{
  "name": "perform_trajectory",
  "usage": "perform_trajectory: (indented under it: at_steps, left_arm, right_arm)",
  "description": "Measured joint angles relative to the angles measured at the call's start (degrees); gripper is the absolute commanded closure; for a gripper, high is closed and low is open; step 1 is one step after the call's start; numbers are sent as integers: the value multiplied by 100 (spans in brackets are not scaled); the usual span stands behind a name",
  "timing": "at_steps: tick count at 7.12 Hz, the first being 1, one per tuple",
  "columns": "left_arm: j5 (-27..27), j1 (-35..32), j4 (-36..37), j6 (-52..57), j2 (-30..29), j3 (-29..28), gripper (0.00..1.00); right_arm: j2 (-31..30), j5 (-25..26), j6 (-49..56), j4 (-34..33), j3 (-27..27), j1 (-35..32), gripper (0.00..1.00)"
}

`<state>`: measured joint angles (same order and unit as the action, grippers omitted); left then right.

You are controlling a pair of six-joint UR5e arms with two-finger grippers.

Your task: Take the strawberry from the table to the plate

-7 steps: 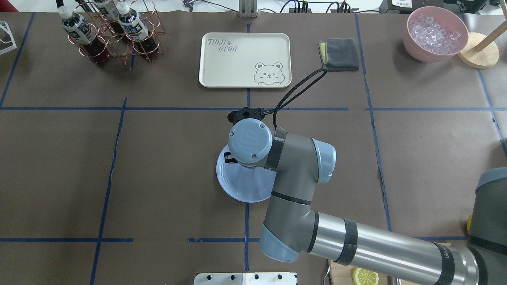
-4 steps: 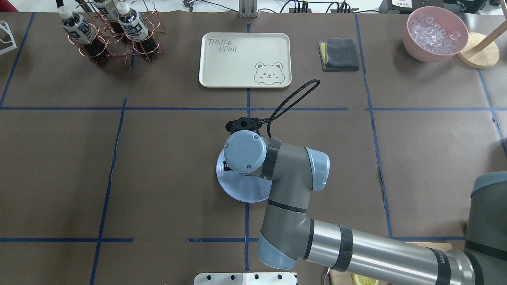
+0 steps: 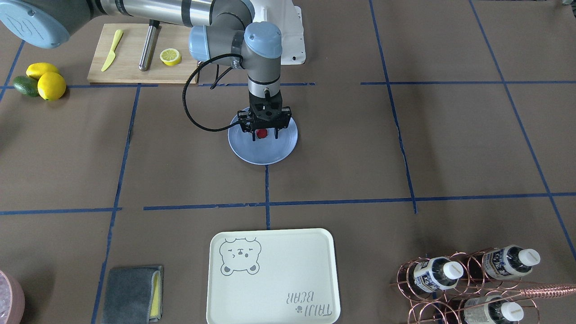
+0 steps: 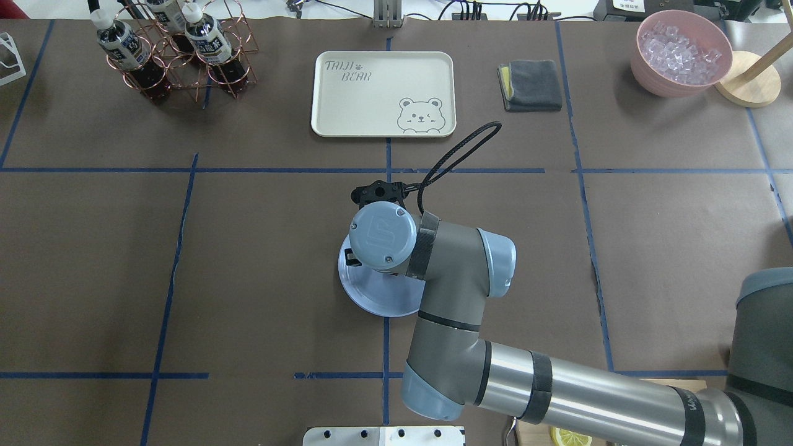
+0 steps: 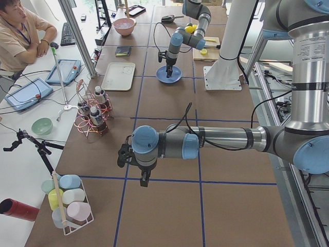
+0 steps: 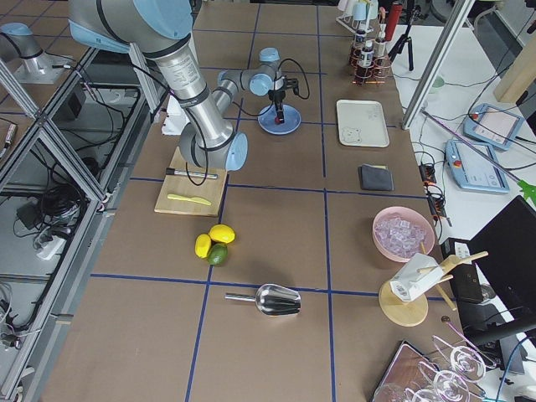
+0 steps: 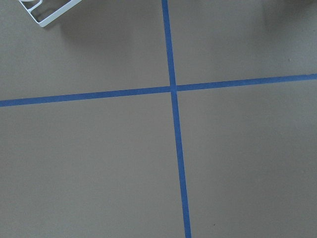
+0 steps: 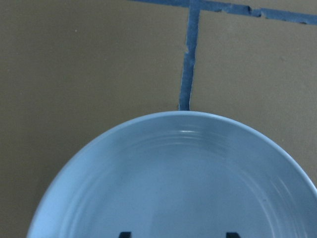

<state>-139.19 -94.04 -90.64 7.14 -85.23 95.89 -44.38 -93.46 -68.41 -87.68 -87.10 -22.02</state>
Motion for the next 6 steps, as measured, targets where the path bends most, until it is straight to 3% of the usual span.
perform_trajectory:
  at_steps: [3, 5, 6]
  left_arm:
    - [36, 0, 1, 7, 6, 6, 0]
    - [40, 0, -3, 13, 35, 28, 0]
    - [41, 0, -2, 15, 55, 35, 0]
  right_arm:
    - [-662, -1177, 1117, -5, -772, -1337, 1]
    - [-1693, -1984, 2774, 15, -1310, -2508, 0]
    - [-2285, -2151, 3638, 17, -1540, -3090, 0]
